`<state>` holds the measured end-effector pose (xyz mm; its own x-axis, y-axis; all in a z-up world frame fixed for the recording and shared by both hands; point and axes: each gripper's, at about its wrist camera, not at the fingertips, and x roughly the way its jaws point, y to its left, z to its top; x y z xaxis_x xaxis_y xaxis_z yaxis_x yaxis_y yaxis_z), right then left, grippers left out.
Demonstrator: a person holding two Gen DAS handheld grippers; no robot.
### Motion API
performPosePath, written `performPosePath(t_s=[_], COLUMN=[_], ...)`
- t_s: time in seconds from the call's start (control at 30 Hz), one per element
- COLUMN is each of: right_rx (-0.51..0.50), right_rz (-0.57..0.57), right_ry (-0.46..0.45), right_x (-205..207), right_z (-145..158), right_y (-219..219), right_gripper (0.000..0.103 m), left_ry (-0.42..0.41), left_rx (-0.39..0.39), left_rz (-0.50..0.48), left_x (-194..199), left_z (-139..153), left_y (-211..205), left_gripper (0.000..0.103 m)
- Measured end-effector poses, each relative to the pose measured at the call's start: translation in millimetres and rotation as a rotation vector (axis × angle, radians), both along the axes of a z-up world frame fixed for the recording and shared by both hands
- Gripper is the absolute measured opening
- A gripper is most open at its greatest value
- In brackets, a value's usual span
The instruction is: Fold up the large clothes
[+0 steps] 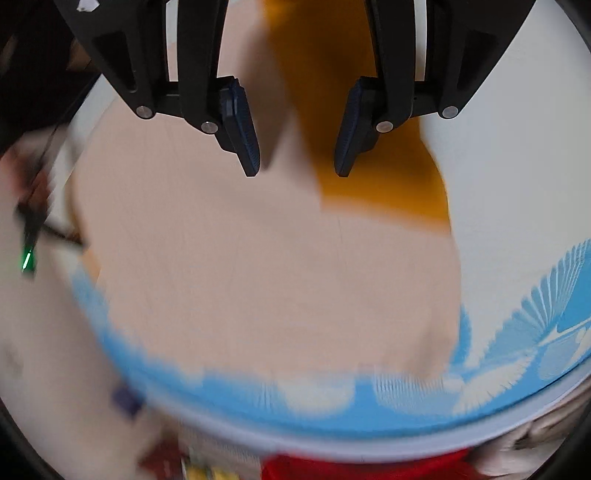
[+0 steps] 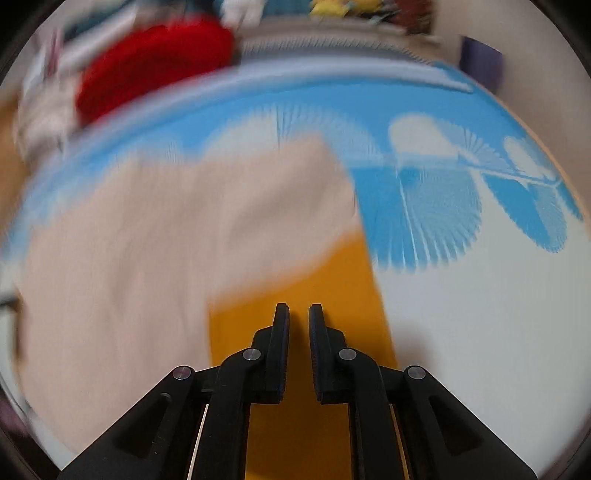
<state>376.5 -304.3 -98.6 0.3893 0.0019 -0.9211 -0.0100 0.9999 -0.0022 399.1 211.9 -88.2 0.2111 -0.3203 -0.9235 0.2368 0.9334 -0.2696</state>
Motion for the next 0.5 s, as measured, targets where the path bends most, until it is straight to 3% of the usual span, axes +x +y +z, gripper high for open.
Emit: performPosePath(t_s=[0.07,0.13,0.27,0.37,0.5], right_rx=[-0.096,-0.171,-0.148,-0.117,-0.175], right_rz=[0.013,0.015,-0.050,-0.085,-0.181], right_ry=[0.080,0.093,0.136,0.160,0.177], right_x=[-19,-38,-64,-76,-94], right_z=[-20,-26,-30,-26,-8], right_y=[1,-3,-25,-34,-42], right_gripper=[0.012,0.012,0.010,0.010,0.010], left_ry=[0.033,0.029,0.000,0.004,-0.112], left_rx=[0.102,0.165,0.229,0.267,0.307], left_rz=[-0.044,-0.048,-0.012,0.074,0.254], left_x=[-18,-32,-56,-76,-107], left_z=[-17,-23,-17,-10,26], left_y=[0,4,17,26,21], left_gripper=[0.038,0.038,0.041,0.041,0.036])
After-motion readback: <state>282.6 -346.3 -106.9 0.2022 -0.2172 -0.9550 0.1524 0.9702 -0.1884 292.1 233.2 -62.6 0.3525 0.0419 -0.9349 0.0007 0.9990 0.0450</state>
